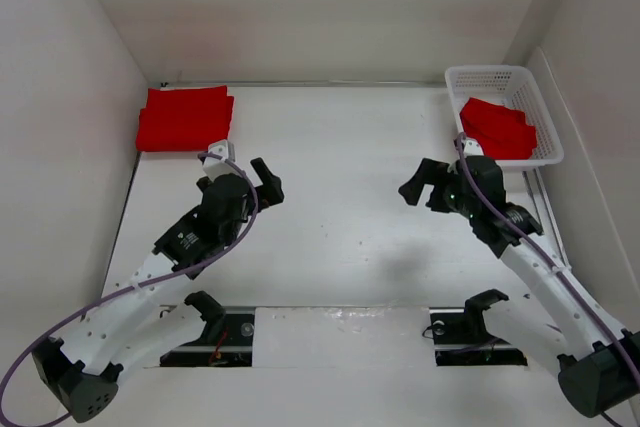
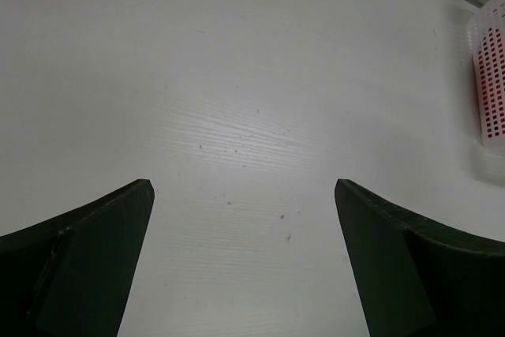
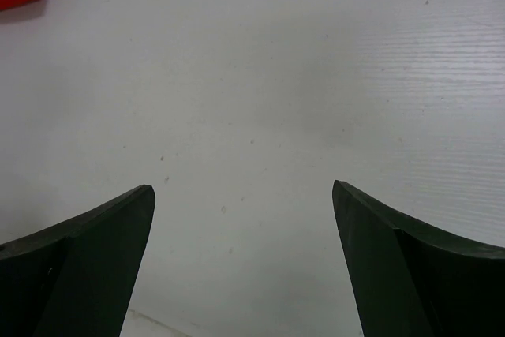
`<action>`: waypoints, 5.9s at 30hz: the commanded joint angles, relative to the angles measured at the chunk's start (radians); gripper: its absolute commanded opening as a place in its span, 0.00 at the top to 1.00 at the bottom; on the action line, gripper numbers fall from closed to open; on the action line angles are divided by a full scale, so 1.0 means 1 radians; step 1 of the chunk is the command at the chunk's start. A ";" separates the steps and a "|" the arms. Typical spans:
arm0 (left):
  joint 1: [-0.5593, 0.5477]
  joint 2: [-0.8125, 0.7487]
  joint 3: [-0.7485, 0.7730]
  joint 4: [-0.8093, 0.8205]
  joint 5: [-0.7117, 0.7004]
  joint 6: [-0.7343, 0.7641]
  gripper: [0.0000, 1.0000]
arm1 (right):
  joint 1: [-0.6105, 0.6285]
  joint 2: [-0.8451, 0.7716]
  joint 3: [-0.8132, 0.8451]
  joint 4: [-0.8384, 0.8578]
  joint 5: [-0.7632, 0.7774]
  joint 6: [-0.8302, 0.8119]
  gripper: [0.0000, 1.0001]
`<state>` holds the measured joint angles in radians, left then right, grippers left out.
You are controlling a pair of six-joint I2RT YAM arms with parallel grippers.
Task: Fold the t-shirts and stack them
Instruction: Grab crumpled tshirt from bin with the right arm, then move the tshirt to the center of the board, then flatten out the tshirt
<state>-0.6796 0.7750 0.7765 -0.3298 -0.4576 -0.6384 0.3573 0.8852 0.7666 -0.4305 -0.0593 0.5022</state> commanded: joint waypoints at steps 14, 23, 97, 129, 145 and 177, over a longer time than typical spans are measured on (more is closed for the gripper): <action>-0.006 0.036 -0.010 0.005 0.026 -0.023 0.00 | 0.003 0.172 0.059 0.185 -0.004 -0.007 0.00; -0.006 0.162 0.029 0.132 0.095 0.026 0.00 | -0.312 0.487 0.405 0.127 -0.066 -0.030 0.00; 0.051 0.129 0.073 0.084 0.033 0.017 0.00 | -0.210 0.724 1.358 -0.114 0.242 -0.244 1.00; 0.051 0.067 0.170 -0.330 -0.024 -0.294 0.00 | 0.393 0.712 0.706 -0.062 0.454 -0.108 0.00; 0.025 0.171 -0.020 -0.022 0.240 -0.169 0.00 | 0.237 0.318 0.309 -0.031 0.328 0.022 0.00; -0.018 0.718 0.181 0.250 0.272 -0.007 1.00 | -0.049 0.754 0.468 0.095 0.161 0.013 0.02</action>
<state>-0.6968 1.5040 0.9039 -0.0948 -0.1623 -0.6548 0.3157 1.5955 1.1591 -0.4000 0.1146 0.5209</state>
